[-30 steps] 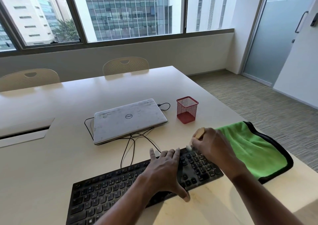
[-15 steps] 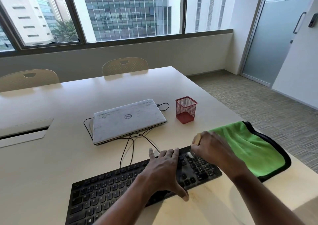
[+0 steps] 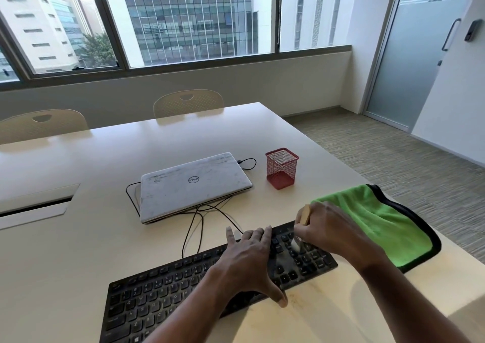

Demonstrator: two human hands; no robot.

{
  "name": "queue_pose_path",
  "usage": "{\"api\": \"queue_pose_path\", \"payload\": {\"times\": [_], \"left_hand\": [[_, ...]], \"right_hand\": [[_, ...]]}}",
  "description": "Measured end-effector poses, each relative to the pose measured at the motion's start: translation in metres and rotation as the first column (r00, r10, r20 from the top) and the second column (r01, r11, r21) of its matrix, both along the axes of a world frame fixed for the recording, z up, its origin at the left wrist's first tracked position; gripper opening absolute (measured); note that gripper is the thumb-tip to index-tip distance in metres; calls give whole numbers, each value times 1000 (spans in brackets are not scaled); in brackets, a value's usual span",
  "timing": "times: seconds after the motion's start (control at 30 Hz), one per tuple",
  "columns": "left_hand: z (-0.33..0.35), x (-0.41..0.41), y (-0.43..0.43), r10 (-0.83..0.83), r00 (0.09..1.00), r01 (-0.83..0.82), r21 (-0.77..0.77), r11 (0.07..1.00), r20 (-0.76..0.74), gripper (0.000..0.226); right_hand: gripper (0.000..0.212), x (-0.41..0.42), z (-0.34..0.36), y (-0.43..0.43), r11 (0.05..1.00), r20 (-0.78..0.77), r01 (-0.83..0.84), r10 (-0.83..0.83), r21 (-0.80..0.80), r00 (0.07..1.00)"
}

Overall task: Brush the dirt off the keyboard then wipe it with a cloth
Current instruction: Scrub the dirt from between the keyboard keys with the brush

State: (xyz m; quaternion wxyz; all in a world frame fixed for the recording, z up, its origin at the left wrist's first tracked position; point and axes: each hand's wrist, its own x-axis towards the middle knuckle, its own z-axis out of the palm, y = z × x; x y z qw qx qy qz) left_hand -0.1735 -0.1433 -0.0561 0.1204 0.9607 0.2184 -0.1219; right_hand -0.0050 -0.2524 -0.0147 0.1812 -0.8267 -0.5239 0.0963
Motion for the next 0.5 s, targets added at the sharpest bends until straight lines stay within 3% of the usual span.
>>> {"api": "queue_pose_path", "payload": {"times": [0.17, 0.3, 0.4, 0.5], "left_hand": [[-1, 0, 1, -3, 1000, 3, 1, 1000, -3, 148], [-1, 0, 0, -1, 1000, 1, 6, 1000, -1, 149], [0, 1, 0, -3, 1000, 3, 7, 1000, -11, 148], [0, 0, 0, -1, 1000, 1, 10, 1000, -9, 148]], "right_hand": [[20, 0, 2, -5, 987, -14, -34, 33, -154, 999], [17, -3, 10, -8, 995, -44, -98, 97, -23, 994], [12, -8, 13, -12, 969, -175, -231, 214, -86, 961], [9, -2, 10, -16, 974, -91, -180, 168, -139, 982]]}}
